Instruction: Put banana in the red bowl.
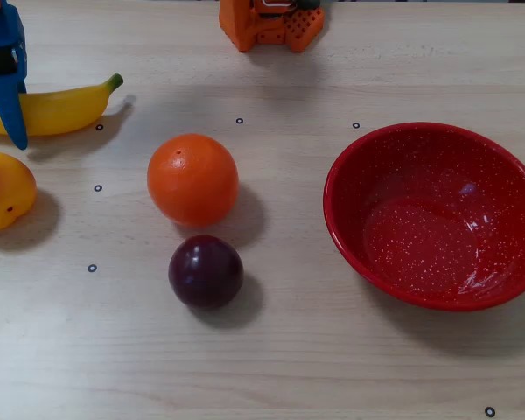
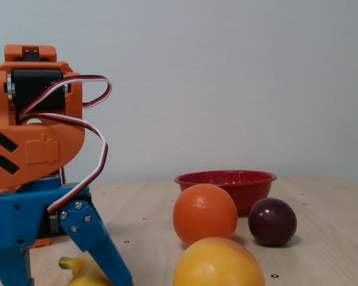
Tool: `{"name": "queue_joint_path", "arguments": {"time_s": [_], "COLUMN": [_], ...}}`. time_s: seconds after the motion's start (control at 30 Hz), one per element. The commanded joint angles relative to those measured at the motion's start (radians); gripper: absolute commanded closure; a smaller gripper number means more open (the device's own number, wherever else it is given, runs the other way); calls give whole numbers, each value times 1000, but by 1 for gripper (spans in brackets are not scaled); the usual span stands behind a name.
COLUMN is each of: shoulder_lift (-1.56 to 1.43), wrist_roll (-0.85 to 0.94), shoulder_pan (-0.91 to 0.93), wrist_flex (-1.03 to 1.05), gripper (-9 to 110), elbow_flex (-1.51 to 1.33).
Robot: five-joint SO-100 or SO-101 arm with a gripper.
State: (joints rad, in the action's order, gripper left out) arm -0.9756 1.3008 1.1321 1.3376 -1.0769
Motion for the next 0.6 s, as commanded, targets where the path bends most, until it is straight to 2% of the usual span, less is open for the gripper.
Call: {"name": "queue_joint_path", "arguments": {"time_s": [0.0,0.17,0.33,0.57], "shoulder_lift": [-52,-63,-75,-101], "wrist_roll": [-2,5,12,-3], "shoulder_pan": [-15,-12,-9,6], "wrist_flex": [-18,-32,-35,-44], "gripper": [71,80,102,102], "elbow_flex": [64,38,17,5]}}
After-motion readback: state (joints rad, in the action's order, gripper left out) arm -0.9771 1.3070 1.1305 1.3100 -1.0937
